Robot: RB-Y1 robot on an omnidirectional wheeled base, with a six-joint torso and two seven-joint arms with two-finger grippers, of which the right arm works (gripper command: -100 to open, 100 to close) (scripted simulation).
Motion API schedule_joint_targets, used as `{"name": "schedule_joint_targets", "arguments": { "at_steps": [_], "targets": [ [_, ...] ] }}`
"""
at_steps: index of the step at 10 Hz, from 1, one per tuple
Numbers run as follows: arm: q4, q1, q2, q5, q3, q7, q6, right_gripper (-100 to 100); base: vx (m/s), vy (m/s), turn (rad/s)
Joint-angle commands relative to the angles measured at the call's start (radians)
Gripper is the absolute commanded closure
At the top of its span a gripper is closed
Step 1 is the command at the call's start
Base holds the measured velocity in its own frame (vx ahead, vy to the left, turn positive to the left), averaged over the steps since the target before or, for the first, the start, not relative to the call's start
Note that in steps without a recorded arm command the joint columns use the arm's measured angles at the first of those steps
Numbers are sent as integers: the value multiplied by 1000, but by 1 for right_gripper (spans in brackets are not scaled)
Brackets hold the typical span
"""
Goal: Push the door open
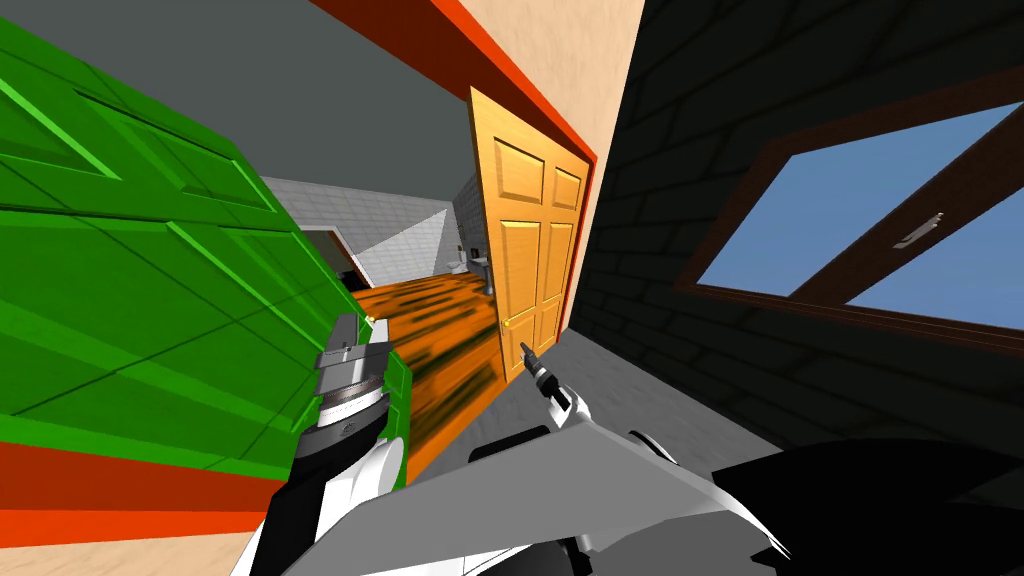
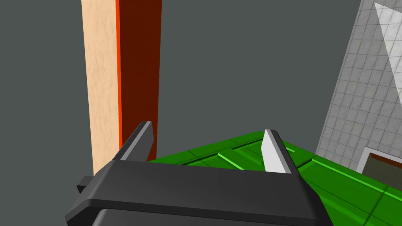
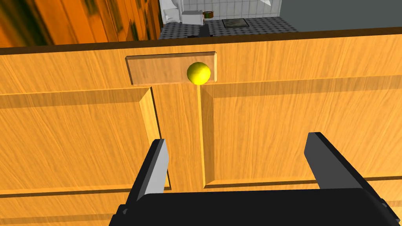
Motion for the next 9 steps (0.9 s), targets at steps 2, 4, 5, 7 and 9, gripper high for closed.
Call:
{"name": "schedule_joint_targets", "arguments": {
  "at_steps": [2,4,5,7,9],
  "targets": [
    [61,-28,4,17,7,-19,-18,-100,108,-126,60],
    [97,-45,8,26,10,-29,-29,-100,95,-132,40],
    [114,-53,9,30,12,-33,-34,-100,81,-94,40],
    [115,-53,9,31,13,-35,-33,-100,47,-48,22],
    [120,-54,9,29,9,-30,-34,-100,130,40,28]
  ]
}}
